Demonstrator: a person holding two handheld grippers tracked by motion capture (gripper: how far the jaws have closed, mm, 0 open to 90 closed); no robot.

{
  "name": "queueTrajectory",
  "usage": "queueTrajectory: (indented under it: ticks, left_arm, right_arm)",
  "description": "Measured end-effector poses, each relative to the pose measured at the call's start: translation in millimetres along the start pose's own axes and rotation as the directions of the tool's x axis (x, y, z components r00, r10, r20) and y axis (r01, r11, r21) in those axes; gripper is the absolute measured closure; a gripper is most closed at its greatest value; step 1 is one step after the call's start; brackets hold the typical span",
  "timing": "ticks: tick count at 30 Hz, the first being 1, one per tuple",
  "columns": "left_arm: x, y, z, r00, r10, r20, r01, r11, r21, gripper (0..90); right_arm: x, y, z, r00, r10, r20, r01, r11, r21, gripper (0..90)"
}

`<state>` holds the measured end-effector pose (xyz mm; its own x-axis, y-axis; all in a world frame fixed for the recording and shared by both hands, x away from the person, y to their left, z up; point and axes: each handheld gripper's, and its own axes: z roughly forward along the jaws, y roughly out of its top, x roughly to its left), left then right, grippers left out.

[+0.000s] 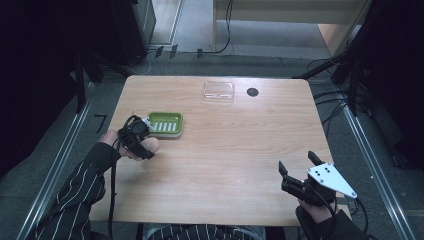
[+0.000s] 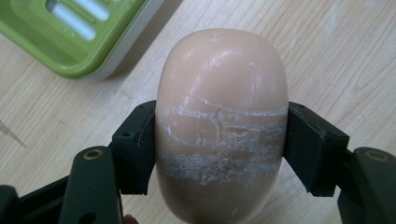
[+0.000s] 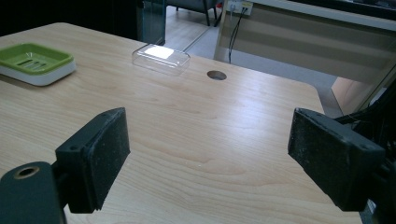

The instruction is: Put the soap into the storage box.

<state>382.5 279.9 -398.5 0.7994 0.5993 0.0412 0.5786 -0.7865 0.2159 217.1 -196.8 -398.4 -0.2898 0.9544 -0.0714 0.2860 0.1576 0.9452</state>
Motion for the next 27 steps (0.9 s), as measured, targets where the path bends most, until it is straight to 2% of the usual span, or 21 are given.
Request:
queueTrajectory:
  ticks: [7,27]
  left_arm:
    - [0.4,6.9,-2.7,0.9998,0.021,-0.001,-0.021,0.9998,0.005,33.2]
    - [6.5,24.3,-8.6,0.9989,0.046,-0.013,-0.046,0.9988,-0.018,33.2]
  right_arm:
    - [-0.5,-0.5,-1.4,1.0,-0.001,0.003,0.001,1.0,0.002,13.4]
    - [-0.9,-0.7,-2.0,1.0,0.002,0.001,-0.002,1.0,0.002,13.4]
